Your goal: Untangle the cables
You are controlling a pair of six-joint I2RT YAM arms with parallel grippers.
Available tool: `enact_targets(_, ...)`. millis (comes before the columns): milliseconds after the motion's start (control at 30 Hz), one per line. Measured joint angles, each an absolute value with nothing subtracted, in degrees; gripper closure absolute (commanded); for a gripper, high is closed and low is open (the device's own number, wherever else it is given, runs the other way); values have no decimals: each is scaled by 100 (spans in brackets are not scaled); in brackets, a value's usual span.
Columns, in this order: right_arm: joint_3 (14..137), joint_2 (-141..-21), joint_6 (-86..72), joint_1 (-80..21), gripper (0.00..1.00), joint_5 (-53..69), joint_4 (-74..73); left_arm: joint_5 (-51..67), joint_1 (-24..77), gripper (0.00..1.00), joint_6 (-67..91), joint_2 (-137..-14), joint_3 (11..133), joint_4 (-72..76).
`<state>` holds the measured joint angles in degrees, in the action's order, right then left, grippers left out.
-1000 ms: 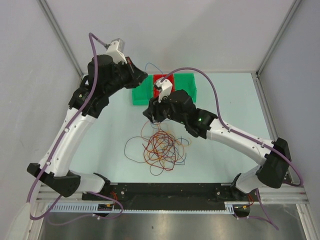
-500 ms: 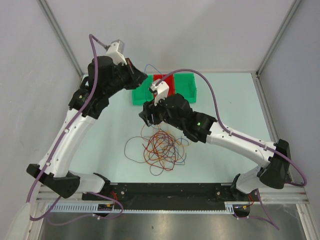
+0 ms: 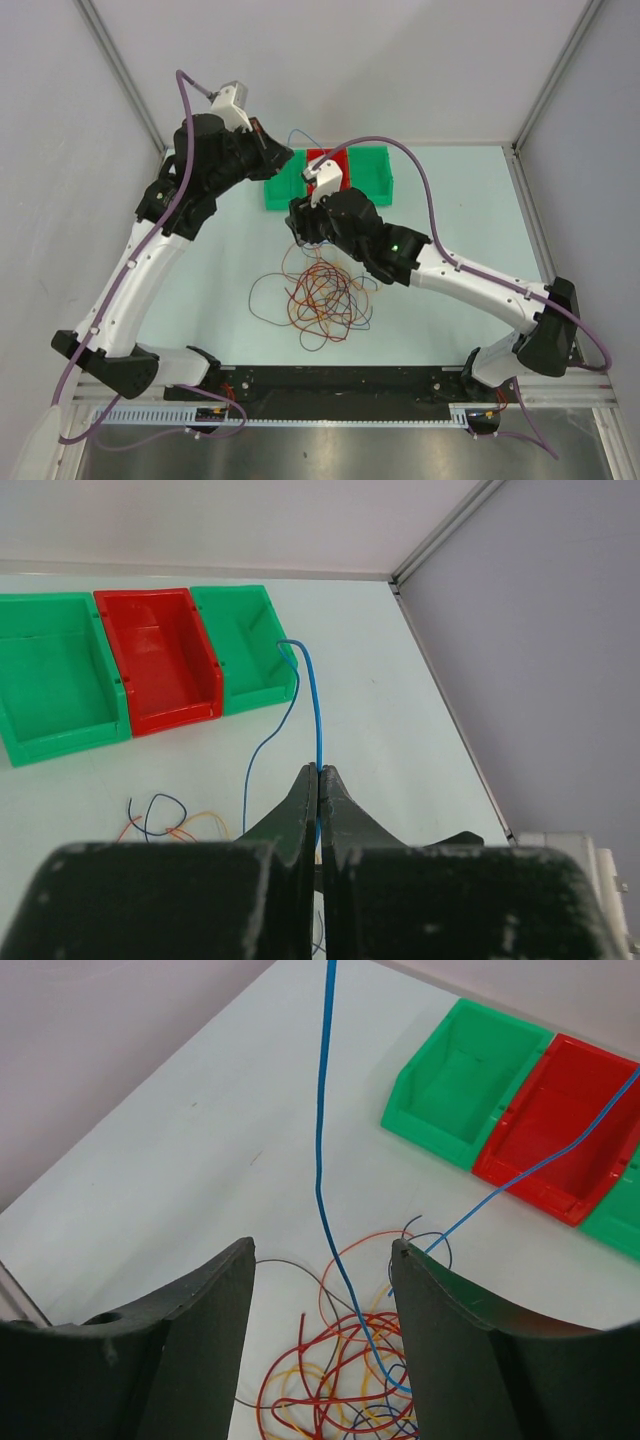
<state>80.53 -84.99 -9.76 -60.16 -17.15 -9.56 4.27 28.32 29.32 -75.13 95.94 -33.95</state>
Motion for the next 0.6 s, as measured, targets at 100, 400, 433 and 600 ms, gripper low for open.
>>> enact_targets(100, 8077, -8643, -956, -6018, 42, -1809, -950, 432, 2832, 100, 2932, -7509, 9579, -3391)
enact_targets(400, 8125, -9096, -808, -6110, 92, -2143, -952, 515, 2829, 100, 2945, -7467, 9354, -3264)
enact_targets(433, 8162, -9135, -775, -6143, 100, -2231, -952, 523, 2829, 100, 2945, -7454, 9295, -3229)
enact_targets(600, 8379, -9207, -589, -6455, 100, -2792, -969, 545, 2823, 97, 2950, -7395, 8947, -3048)
